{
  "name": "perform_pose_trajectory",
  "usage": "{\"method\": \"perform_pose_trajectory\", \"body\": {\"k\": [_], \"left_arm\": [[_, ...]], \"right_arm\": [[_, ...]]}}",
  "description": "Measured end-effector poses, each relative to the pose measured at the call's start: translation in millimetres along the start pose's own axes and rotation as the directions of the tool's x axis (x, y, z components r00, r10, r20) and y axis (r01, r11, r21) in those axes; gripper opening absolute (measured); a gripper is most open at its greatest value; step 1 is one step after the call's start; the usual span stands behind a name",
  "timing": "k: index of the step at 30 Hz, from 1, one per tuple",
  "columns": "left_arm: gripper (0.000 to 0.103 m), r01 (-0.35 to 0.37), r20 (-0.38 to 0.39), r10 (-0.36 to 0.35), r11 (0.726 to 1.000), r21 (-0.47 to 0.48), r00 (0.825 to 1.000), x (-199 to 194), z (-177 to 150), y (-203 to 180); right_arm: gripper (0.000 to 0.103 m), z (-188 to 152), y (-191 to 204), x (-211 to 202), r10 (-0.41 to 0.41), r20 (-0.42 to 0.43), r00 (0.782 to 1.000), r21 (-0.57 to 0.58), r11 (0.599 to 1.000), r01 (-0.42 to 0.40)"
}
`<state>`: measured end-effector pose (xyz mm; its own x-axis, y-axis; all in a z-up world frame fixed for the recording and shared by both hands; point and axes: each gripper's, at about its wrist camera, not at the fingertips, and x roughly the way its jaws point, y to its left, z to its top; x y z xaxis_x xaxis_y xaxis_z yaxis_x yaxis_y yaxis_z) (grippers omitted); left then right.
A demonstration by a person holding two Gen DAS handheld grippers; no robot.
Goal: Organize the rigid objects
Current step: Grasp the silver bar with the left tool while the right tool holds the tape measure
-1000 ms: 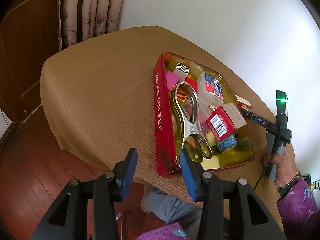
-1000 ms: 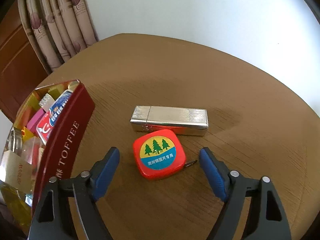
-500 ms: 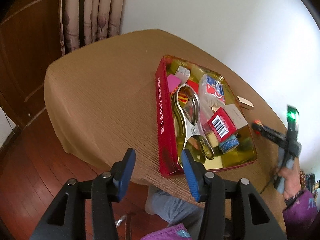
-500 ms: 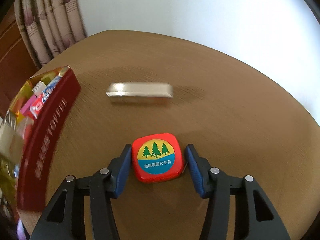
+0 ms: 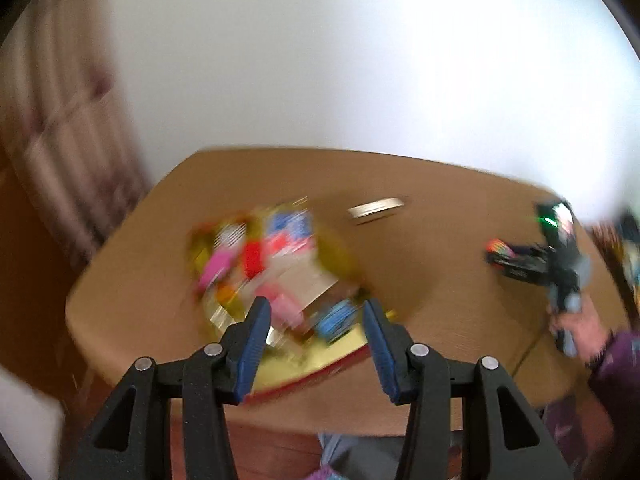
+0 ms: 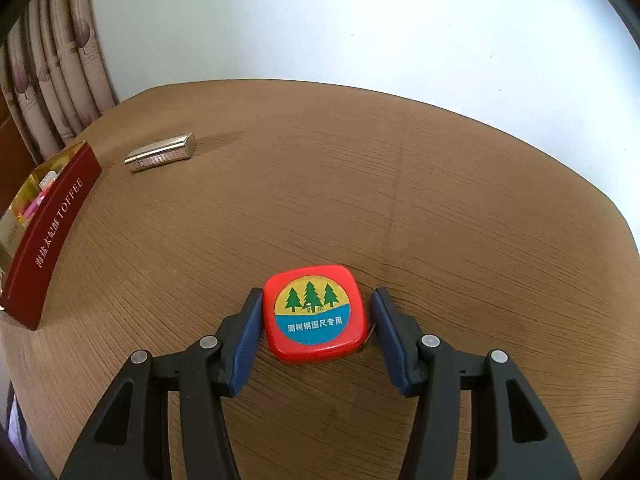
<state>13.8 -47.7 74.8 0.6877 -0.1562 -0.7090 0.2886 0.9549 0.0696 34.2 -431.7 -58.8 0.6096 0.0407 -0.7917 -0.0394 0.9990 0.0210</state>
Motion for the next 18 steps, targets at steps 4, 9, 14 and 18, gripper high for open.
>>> {"method": "perform_pose_trajectory", "body": {"k": [4,9,14,18], "left_arm": [[0.049,0.132,-0.081,-0.117,0.968,0.214,0.99,32.4,55.7,-48.0],[0.049,0.178,-0.191,-0.11,0.904,0.389,0.975,95.5,101.3,-91.7],[0.049,0.21,-0.313,-0.051,0.839,0.502,0.949,168.6,119.9,-117.0],[0.049,0.212,-0.372,-0.015,0.842,0.496,0.928,218.9,127.7,-109.4]], "right_arm": [[0.053,4.3,6.2,2.4,0.026,0.004,1.0,0.017,1.0,-0.026],[0.053,9.3,7.0,4.0,0.068,0.015,0.998,0.045,0.997,-0.068],[0.053,8.2,2.5,-0.2,0.104,0.037,0.994,0.061,0.992,-0.106],[0.053,6.4,-0.2,-5.3,0.129,0.043,0.991,0.055,0.99,-0.131]]}}
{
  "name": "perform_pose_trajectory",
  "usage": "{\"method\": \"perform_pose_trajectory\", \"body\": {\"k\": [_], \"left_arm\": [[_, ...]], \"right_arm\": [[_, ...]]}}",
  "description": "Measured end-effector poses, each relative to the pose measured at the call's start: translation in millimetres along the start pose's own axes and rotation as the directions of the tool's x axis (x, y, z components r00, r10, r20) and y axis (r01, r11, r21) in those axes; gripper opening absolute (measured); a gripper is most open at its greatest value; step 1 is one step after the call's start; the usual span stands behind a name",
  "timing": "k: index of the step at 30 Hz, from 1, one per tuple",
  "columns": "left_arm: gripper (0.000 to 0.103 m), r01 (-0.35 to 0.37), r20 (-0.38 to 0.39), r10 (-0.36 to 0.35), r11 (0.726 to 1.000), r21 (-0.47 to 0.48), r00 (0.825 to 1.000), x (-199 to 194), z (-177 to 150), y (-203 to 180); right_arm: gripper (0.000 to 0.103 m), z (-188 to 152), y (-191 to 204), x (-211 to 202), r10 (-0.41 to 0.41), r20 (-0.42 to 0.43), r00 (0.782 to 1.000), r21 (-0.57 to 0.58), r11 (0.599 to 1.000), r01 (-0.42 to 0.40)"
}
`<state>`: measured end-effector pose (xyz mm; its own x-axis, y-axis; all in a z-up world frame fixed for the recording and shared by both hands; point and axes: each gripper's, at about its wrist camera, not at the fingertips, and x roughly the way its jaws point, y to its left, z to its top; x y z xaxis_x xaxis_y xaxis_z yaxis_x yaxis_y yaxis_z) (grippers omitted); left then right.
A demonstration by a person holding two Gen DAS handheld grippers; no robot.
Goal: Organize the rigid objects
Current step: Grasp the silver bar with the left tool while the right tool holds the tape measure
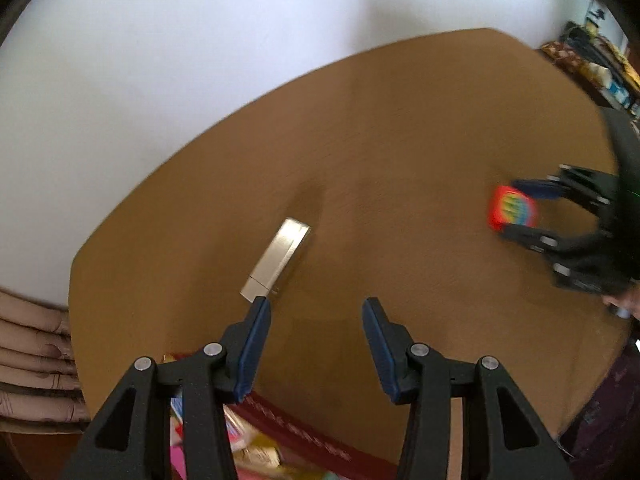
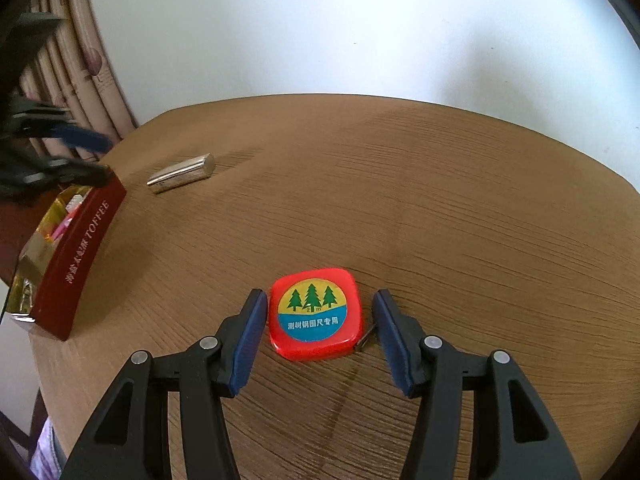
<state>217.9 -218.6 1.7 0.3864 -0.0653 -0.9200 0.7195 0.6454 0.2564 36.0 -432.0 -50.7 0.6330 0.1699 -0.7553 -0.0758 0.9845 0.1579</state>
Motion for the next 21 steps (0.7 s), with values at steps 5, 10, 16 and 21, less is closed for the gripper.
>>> {"method": "perform_pose_trajectory", "body": {"k": [5,10,16,21], "left_arm": [[0.049,0.007,-0.065,-0.009,1.0,-0.03,0.998,43.1,14.1,29.8],[0.049,0.037,-0.11,-0.041,0.999,-0.039,0.993,73.7,19.9,44.9],[0.02,0.115,-0.158,-0.14,0.981,-0.157,0.977,97.2,17.4,53.4],[0.02,0.108,-0.136,-0.136,0.975,-0.194,0.981,86.5,3.8,38.0]], "right_arm": [[0.053,-1.7,-0.5,-2.4,0.017,-0.001,1.0,-0.002,1.0,-0.017],[0.055,-3.2,-6.8,-5.1,0.02,-0.009,1.0,-0.002,1.0,-0.02],[0.06,-2.5,-7.8,-3.1,0.023,-0.021,1.0,-0.012,1.0,-0.023],[0.06,-1.9,-9.0,-2.9,0.023,-0.024,0.999,-0.011,1.0,-0.023]]}}
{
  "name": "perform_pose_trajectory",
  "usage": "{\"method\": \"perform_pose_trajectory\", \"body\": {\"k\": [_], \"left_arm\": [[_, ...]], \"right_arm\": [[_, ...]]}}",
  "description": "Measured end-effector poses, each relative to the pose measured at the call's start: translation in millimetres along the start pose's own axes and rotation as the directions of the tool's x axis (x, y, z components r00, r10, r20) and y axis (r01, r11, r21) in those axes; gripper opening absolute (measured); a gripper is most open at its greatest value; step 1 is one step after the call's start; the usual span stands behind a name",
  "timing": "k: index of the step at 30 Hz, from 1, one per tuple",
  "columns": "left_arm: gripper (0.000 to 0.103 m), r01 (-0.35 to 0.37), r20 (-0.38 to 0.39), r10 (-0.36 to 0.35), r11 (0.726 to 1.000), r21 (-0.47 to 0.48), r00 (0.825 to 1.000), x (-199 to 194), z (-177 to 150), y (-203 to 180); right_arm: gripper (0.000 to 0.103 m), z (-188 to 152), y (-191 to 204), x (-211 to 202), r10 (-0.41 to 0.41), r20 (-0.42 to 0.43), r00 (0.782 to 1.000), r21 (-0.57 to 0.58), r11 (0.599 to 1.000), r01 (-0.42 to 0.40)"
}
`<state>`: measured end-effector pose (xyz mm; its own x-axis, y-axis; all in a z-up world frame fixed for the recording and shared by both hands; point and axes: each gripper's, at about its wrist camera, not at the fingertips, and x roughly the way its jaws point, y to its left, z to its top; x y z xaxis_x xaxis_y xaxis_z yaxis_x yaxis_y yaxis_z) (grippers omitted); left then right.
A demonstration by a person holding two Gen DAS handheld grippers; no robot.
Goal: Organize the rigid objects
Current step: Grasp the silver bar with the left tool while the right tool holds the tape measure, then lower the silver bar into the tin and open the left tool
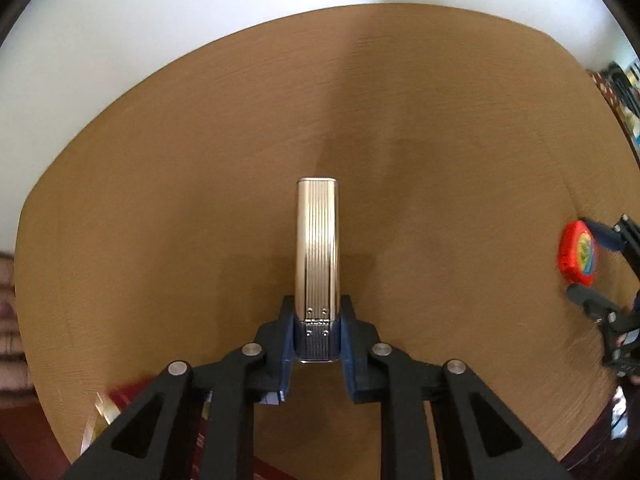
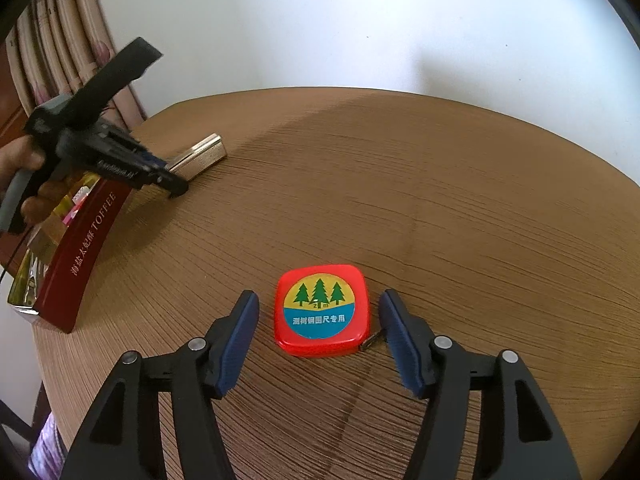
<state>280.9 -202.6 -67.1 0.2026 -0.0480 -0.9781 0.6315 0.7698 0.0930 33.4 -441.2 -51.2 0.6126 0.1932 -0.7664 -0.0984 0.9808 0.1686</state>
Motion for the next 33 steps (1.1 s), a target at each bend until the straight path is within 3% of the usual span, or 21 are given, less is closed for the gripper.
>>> {"method": "perform_pose_trajectory", "body": {"k": [3,6,9,13,17,20,22,26,33], "left_arm": [[0.02,0.005,0.081,0.001,0.997,-0.083,0.997,-26.4,-16.0,-4.9],[0.02,0.067,0.16,-0.034,0.976,-0.205,0.987,-64.9,-45.1,-2.3],[0.02,0.081,0.247,-0.011,0.957,-0.279,0.969,-112.1,-91.8,-1.8],[0.02,0.106,0.307,0.014,0.922,-0.373,0.952,-155.6,-160.0,6.0],[0.02,0.067,0.302,0.081,0.89,-0.45,0.95,-165.9,-208.9,7.5],[0.02,0.056,0.268,0.102,0.851,-0.522,0.958,-161.1,-255.3,15.6],[0.02,0.003,0.228,0.154,0.823,-0.568,0.961,-152.1,-275.7,22.2],[0.02,0.004,0.225,0.156,0.815,-0.58,0.962,-139.7,-292.3,30.5],[0.02,0.004,0.255,0.168,0.828,-0.561,0.952,-120.2,-268.0,44.3]], "right_arm": [[0.06,1.0,0.2,1.1,-0.003,-0.002,1.0,-0.001,1.0,0.003],[0.06,2.8,1.6,2.6,-0.006,-0.004,1.0,-0.002,1.0,0.006],[0.06,3.6,2.3,3.1,-0.007,-0.004,1.0,-0.002,1.0,0.007],[0.06,4.3,4.8,5.1,-0.013,-0.008,1.0,-0.01,1.0,0.013],[0.06,4.4,12.0,8.6,-0.031,-0.014,0.999,-0.024,0.999,0.031],[0.06,3.2,19.3,10.7,-0.052,-0.018,0.998,-0.036,0.998,0.051],[0.06,3.4,23.7,12.9,-0.066,-0.023,0.998,-0.047,0.997,0.065],[0.06,6.1,31.4,17.4,-0.092,-0.046,0.995,-0.054,0.994,0.09],[0.054,11.1,32.4,19.0,-0.074,-0.067,0.995,0.032,0.997,0.076]]}}
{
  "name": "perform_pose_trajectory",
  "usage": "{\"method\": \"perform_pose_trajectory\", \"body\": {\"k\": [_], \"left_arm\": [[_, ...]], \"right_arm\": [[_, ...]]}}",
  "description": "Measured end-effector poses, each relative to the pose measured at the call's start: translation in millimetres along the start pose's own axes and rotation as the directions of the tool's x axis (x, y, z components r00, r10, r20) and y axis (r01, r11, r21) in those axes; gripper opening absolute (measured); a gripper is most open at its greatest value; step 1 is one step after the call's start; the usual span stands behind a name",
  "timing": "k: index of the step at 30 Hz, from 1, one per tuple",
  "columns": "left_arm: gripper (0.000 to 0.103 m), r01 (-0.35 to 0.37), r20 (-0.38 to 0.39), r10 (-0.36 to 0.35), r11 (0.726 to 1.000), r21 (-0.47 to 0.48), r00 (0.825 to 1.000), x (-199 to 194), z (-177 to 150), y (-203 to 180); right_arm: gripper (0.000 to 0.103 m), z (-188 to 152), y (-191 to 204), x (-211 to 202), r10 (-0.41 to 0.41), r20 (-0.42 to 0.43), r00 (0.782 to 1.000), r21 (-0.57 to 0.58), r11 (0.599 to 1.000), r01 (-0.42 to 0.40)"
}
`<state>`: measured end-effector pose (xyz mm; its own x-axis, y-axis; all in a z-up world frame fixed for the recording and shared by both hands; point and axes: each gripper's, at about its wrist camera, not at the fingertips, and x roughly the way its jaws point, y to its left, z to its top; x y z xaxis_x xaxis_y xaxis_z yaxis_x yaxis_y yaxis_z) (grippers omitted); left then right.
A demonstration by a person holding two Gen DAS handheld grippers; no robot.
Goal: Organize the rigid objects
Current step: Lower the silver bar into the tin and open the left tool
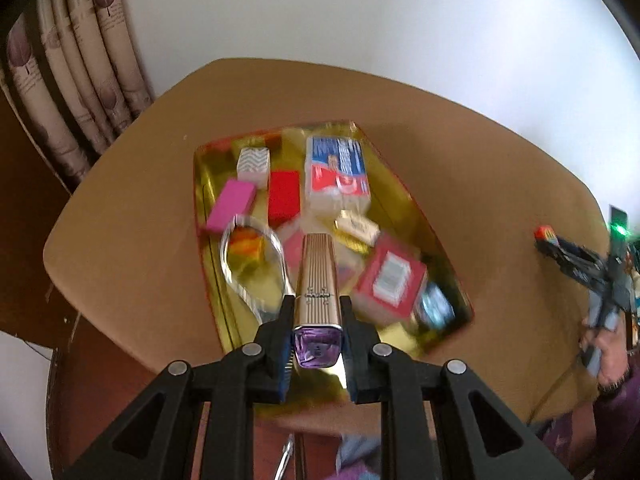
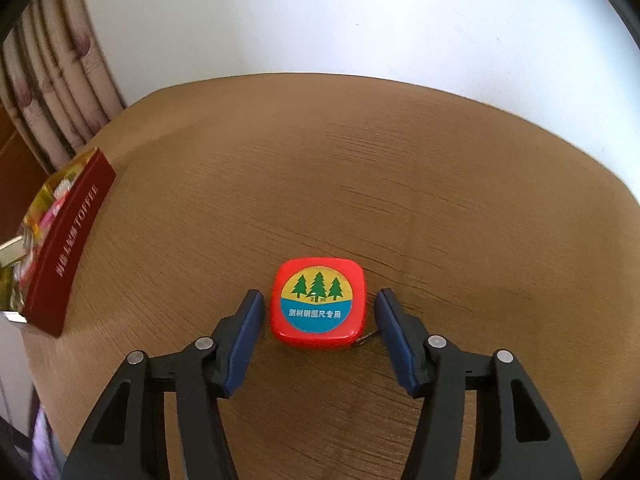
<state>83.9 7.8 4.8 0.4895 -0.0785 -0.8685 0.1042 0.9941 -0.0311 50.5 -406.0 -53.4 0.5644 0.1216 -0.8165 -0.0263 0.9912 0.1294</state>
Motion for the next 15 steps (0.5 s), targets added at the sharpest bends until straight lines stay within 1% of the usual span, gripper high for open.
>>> {"method": "perform_pose_trajectory", "body": {"k": [1,4,6,8,10,12,14,15], "left_arm": [[0.02,-0.007,0.005,0.007,1.0,0.002,1.0,4.9,11.3,1.4],[0.02,-0.012,-0.006,0.012,1.0,0.011,1.0,25.5,30.0,1.6],[0.021,-0.012,-0.011,0.012,1.0,0.017,1.0,35.5,39.4,2.1],[0.023,-0.032,-0.004,0.032,0.999,0.016,0.999,42.9,44.3,3.9],[0.025,-0.047,0.017,0.047,0.999,0.016,0.999,41.4,44.2,4.5],[0.033,-0.061,0.033,0.061,0.998,0.012,0.998,33.9,40.9,4.4],[0.034,-0.111,0.092,0.109,0.994,0.013,0.99,15.7,33.2,2.5],[0.038,-0.135,0.12,0.132,0.991,0.012,0.984,6.4,29.0,1.9]], "right_arm": [[0.053,0.4,-1.3,0.2,0.005,-0.001,1.0,0.012,1.0,-0.005],[0.051,2.7,-4.4,1.3,0.025,-0.007,1.0,0.051,0.998,-0.025],[0.05,4.1,-6.0,1.3,0.04,-0.011,0.999,0.075,0.996,-0.039],[0.05,5.5,-5.6,2.4,0.048,-0.014,0.999,0.092,0.995,-0.046],[0.05,5.1,-3.6,3.2,0.046,-0.015,0.999,0.093,0.995,-0.044],[0.05,4.9,-2.4,3.2,0.045,-0.017,0.999,0.093,0.995,-0.044],[0.05,3.1,-4.6,1.3,0.051,-0.015,0.999,0.1,0.994,-0.05],[0.05,2.6,-4.6,1.7,0.053,-0.018,0.998,0.097,0.994,-0.051]]}}
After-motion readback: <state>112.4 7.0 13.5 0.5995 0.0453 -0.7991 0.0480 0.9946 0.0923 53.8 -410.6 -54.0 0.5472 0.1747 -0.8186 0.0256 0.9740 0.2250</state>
